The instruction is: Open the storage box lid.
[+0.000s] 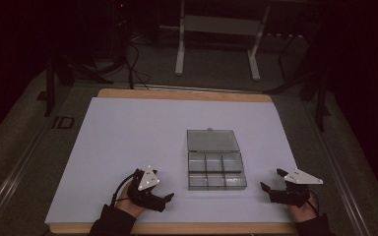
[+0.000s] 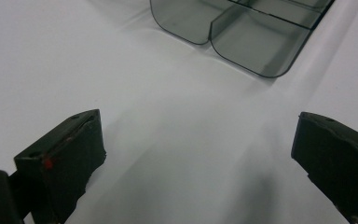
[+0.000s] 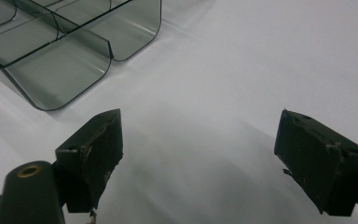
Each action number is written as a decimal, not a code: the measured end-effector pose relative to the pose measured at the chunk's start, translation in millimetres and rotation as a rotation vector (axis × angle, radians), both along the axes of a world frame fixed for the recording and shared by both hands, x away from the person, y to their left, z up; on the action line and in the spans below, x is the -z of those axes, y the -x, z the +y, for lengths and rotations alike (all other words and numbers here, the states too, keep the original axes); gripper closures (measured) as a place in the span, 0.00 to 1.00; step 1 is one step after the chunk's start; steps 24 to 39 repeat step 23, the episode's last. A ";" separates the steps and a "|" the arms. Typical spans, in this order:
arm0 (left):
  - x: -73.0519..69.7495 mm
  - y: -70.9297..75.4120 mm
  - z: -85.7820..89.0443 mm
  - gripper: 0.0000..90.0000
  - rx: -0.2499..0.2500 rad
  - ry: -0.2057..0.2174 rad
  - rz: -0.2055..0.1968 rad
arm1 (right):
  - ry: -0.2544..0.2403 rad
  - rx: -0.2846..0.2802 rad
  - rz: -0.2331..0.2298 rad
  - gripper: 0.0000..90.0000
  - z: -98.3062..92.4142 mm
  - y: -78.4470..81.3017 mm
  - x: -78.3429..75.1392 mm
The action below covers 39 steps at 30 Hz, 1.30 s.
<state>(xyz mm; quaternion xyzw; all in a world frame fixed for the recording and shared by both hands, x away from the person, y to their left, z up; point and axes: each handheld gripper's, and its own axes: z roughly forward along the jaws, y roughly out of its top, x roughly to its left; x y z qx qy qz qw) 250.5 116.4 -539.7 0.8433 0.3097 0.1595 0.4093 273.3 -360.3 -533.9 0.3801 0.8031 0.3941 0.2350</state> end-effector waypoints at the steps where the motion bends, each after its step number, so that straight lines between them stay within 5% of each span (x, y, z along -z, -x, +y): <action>1: 0.1 -0.1 -0.6 0.04 0.003 -0.004 0.003 | 0.002 0.000 -0.003 0.17 0.3 0.2 0.2; 39: 0.8 -3.1 0.0 0.04 0.010 0.004 0.034 | 0.027 -0.021 -0.004 0.17 3.0 0.9 1.4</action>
